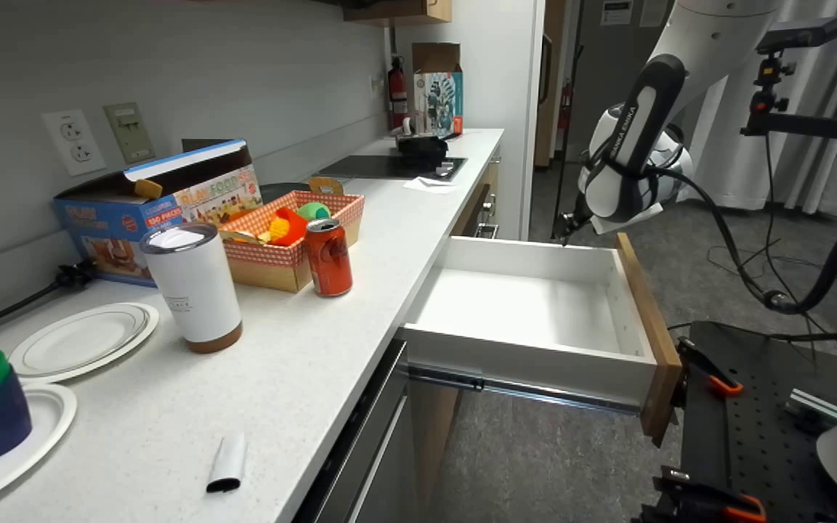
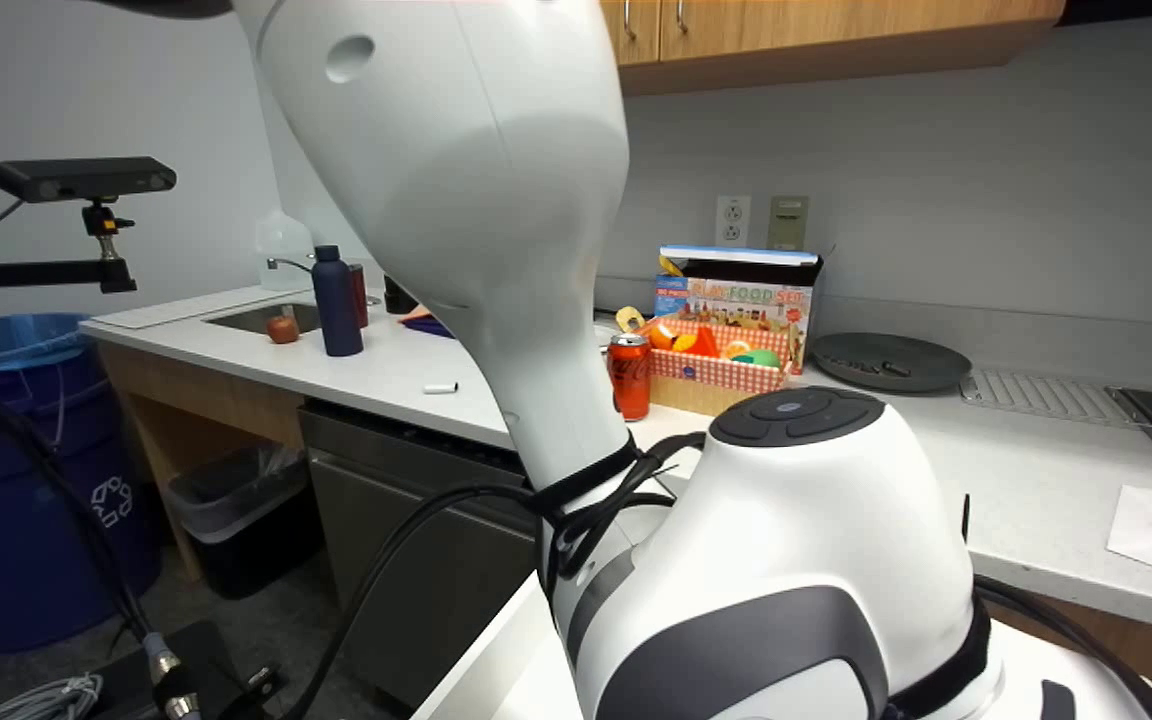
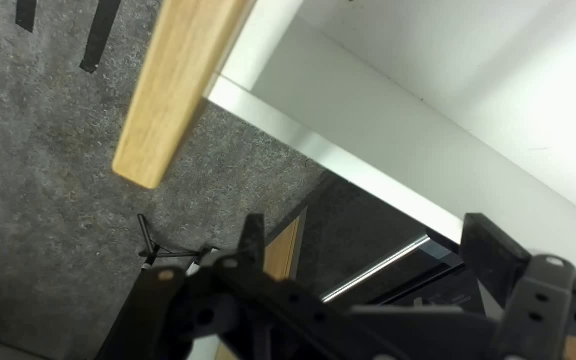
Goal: Open the drawer fully
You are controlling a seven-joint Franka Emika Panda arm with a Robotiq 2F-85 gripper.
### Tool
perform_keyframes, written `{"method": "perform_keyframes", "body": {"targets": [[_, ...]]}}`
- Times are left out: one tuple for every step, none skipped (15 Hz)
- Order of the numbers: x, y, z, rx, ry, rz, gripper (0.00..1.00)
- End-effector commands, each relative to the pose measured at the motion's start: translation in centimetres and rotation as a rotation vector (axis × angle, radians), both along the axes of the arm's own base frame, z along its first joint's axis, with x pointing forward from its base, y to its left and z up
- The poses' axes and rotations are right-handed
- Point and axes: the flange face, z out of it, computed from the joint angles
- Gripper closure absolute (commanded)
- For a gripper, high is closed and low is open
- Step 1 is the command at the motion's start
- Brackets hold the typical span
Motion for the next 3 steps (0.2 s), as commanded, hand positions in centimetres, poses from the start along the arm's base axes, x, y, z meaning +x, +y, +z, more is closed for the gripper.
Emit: {"method": "perform_keyframes", "body": {"targets": [[0.00,-0.04,-0.07,0.002,0.000,0.004,0.00],[-0.02,-0.06,-0.08,0.002,0.001,0.005,0.00],[-0.03,-0.07,-0.07,0.002,0.001,0.005,0.00]]}}
